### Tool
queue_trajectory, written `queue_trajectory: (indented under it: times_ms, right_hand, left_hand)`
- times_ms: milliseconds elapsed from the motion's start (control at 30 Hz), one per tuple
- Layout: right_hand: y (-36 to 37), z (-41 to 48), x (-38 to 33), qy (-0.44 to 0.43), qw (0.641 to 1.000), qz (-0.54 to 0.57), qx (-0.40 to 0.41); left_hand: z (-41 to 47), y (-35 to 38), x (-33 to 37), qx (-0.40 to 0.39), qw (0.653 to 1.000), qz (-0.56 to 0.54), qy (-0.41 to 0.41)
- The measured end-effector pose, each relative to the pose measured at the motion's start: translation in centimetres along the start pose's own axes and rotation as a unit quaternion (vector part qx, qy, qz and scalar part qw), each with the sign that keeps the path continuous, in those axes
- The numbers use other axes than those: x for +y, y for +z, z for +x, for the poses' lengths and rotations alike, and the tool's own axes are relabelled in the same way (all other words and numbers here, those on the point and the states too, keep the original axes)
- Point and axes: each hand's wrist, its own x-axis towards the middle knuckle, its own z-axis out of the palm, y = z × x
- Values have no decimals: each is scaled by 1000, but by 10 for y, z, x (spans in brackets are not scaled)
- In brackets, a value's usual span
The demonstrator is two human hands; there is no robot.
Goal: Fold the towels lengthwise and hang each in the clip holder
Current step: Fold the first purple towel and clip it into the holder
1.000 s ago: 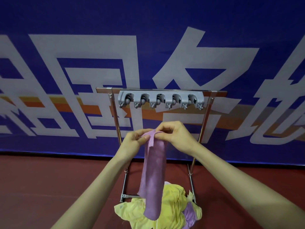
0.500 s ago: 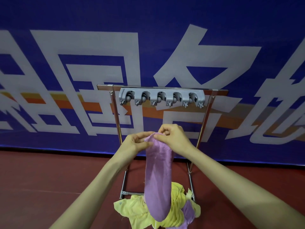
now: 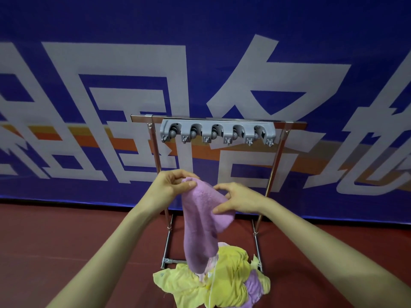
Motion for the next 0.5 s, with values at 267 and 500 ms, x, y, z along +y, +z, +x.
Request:
queue_trajectory:
  times_ms: [267, 500]
  right_hand:
    - [-2, 3, 8, -7, 986, -79, 147]
    - [1, 7, 5, -32, 957, -104, 268]
  left_hand:
    - [-4, -10, -3, 20, 967, 246, 60]
    - [-4, -8, 3, 34, 946, 309, 95]
